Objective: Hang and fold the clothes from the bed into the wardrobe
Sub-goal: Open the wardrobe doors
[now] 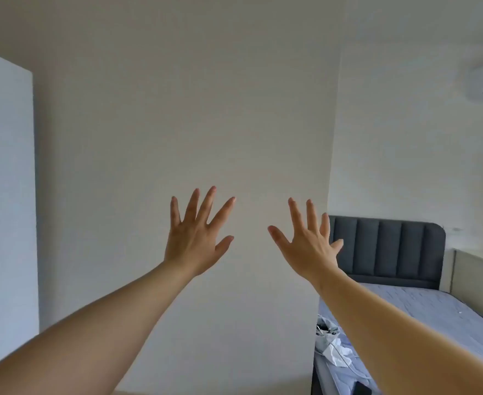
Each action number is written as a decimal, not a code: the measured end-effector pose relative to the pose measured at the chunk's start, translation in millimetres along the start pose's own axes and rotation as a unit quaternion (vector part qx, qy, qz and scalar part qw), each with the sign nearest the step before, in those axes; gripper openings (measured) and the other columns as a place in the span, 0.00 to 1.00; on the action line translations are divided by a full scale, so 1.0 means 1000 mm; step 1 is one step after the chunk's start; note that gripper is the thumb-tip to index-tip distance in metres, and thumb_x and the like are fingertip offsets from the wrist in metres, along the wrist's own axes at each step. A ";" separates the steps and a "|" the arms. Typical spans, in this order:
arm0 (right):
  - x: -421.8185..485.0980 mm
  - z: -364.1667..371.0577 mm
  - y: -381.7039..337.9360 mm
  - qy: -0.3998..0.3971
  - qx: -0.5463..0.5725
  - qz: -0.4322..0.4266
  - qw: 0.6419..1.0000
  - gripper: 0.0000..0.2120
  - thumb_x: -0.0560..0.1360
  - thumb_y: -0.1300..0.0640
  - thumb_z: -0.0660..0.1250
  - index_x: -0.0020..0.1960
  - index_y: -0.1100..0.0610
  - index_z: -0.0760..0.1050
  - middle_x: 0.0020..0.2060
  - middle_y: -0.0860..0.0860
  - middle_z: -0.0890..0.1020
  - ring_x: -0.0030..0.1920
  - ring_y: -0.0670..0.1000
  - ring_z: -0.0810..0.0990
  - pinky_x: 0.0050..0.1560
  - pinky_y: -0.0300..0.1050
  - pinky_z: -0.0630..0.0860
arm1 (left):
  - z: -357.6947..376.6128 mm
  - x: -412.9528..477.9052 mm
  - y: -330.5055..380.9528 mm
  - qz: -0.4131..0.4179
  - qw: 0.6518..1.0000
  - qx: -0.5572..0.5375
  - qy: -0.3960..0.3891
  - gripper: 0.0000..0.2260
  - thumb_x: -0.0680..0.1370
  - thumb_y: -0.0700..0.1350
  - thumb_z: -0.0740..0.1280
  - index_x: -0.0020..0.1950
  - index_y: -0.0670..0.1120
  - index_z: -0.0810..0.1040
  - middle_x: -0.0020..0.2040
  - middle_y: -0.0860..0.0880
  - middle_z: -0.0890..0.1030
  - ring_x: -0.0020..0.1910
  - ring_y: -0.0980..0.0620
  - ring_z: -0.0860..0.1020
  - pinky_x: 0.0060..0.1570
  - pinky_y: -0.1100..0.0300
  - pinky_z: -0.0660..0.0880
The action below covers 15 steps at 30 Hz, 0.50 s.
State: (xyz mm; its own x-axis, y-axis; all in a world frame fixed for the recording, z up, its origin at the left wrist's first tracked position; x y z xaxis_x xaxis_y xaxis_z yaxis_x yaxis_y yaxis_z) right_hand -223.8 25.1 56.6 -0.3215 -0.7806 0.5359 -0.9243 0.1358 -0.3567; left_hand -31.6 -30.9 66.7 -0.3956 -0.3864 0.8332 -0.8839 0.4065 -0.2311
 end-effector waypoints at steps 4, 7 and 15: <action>0.004 0.019 -0.025 -0.012 0.002 -0.025 1.000 0.34 0.73 0.29 0.44 0.73 0.37 0.34 0.75 0.44 0.35 0.75 0.57 0.37 0.68 0.70 0.47 | -0.008 -0.011 -0.023 -0.011 1.000 0.020 -0.007 0.33 0.77 0.61 0.54 0.76 0.55 0.40 0.78 0.47 0.48 0.76 0.43 0.48 0.68 0.37 0.40; 0.005 0.038 -0.058 -0.024 0.072 -0.040 0.996 0.33 0.74 0.30 0.47 0.74 0.37 0.38 0.75 0.43 0.38 0.76 0.56 0.40 0.69 0.67 0.50 | -0.021 -0.021 -0.051 -0.016 0.999 0.040 -0.007 0.33 0.73 0.56 0.66 0.75 0.51 0.58 0.75 0.44 0.60 0.73 0.41 0.60 0.67 0.35 0.53; 0.000 0.110 -0.196 -0.069 0.098 -0.164 0.979 0.31 0.75 0.33 0.49 0.74 0.40 0.44 0.76 0.45 0.41 0.76 0.55 0.45 0.70 0.64 0.54 | -0.040 -0.077 -0.175 -0.090 0.989 0.114 -0.026 0.33 0.65 0.49 0.76 0.69 0.46 0.72 0.67 0.41 0.72 0.63 0.39 0.73 0.58 0.37 0.67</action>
State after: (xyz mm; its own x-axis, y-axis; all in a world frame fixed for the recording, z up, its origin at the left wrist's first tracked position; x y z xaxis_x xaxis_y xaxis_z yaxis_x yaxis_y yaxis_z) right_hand -20.3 -68.5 42.2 0.0289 -0.8395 0.5425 -0.9120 -0.2443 -0.3295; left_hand 163.4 -39.2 63.5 -0.2344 -0.4793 0.8457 -0.9720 0.1321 -0.1946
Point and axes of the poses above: each hand's wrist, its own x-axis towards the middle knuckle, its own z-axis out of the palm, y = z × x, the point moved 8 cm from there along x, towards the middle knuckle
